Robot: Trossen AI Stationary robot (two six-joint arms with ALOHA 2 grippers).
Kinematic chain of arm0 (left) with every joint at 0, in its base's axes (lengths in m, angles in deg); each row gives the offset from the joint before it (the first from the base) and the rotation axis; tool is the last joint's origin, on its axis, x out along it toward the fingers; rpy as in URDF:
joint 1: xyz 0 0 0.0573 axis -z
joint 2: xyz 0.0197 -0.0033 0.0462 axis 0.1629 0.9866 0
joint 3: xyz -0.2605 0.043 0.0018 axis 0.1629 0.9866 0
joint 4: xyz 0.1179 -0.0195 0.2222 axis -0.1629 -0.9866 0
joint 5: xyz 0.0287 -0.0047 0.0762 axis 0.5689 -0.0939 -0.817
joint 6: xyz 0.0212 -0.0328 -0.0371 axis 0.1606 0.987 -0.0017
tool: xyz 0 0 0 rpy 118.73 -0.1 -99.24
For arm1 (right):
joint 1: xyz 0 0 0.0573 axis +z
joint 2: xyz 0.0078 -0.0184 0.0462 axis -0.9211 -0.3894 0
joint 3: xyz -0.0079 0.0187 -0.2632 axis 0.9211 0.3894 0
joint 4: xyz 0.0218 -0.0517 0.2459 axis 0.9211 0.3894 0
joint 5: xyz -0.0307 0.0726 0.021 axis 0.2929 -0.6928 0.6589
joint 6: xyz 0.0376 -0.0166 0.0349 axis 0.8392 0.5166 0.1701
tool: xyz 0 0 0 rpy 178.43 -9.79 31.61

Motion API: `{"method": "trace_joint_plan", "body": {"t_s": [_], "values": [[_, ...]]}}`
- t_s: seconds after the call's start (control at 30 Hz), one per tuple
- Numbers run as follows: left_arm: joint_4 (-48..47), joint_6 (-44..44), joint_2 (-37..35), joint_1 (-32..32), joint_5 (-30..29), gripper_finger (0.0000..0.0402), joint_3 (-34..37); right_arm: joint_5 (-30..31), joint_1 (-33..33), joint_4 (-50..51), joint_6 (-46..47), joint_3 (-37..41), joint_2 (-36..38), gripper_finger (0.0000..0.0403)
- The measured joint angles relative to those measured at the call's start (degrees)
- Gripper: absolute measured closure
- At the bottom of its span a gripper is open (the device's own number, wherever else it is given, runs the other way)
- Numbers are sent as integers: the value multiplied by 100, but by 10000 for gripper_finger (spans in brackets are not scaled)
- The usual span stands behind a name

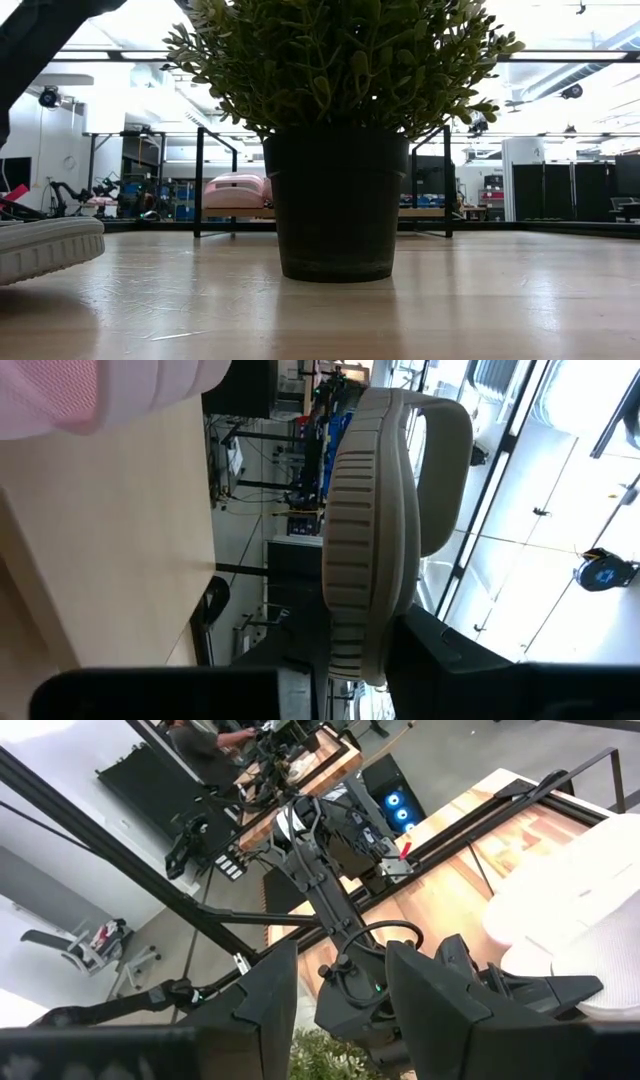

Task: Pick and place slides into the shelf
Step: Put the top gray slide on the shelf

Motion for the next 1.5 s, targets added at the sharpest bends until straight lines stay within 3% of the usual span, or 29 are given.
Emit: {"method": "trace_joint_plan", "body": {"t_s": [0.5,0.6,0.9,1.5], "values": [[-589,31,0,103,76,350,19,-17,0,-1,57,0,0,263],[-686,347,0,96,-8,350,28,-17,0,0,57,0,0,263],[-2399,2416,0,92,199,350,45,-17,0,0,55,0,0,262],[-2705,2825,0,-35,614,350,125,-17,0,4,103,0,0,268]]}}
